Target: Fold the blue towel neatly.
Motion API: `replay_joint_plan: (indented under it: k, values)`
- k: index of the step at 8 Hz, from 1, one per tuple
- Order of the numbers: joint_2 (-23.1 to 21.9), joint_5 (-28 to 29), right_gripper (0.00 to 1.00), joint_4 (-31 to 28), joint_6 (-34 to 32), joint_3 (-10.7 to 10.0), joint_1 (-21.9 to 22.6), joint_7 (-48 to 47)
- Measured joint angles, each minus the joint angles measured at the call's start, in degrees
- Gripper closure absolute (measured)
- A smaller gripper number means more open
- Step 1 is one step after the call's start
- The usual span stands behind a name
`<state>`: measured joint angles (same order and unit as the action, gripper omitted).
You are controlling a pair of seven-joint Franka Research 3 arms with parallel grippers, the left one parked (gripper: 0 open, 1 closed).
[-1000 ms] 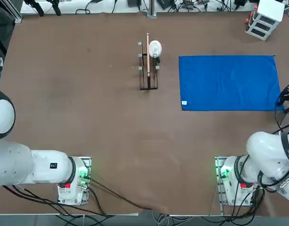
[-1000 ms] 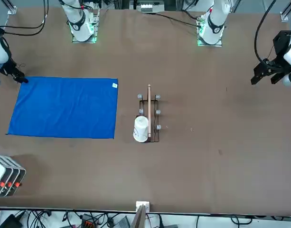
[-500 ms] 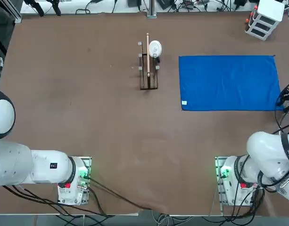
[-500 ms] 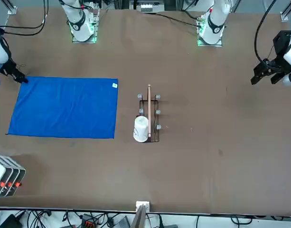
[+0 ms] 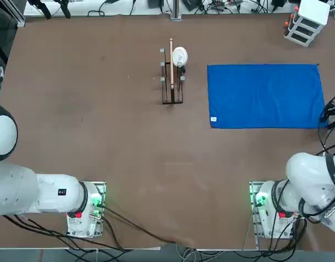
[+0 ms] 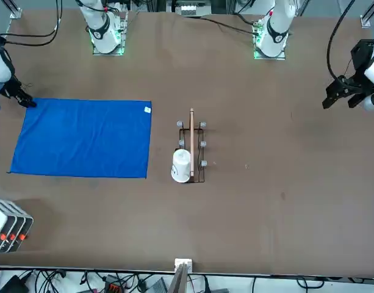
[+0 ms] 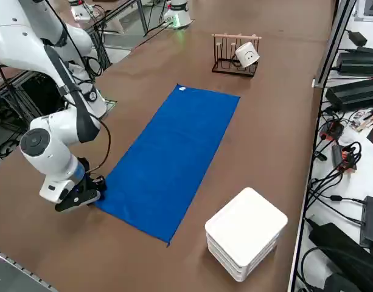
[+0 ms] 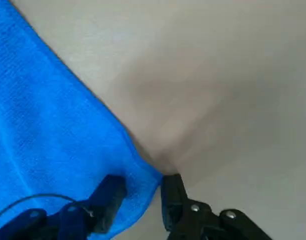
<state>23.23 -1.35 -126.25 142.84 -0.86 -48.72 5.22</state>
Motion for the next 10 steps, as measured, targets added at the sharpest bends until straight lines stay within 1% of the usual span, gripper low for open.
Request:
replay_joint_plan:
  k: [2,4,5,6,7,8,9,10]
  values:
    - [-0.04,-0.01,0.53,0.01,-0.01,0.28,0.00,0.00]
    - [-0.18,0.00,0.59,0.03,-0.06,0.40,0.00,0.02]
    - [-0.39,0.12,0.71,0.03,-0.45,0.74,0.00,0.03]
    - [-0.46,0.12,0.79,0.15,-0.98,1.14,0.02,0.03]
    - [-0.54,0.25,0.97,0.36,-1.72,1.54,0.04,0.04]
    - [-0.55,0.28,0.97,0.43,-1.96,2.05,0.09,0.45]
    - [-0.65,0.29,0.97,0.58,-2.43,3.05,0.08,1.66]
    - [-1.08,0.35,0.97,0.85,-3.64,4.59,0.14,3.39]
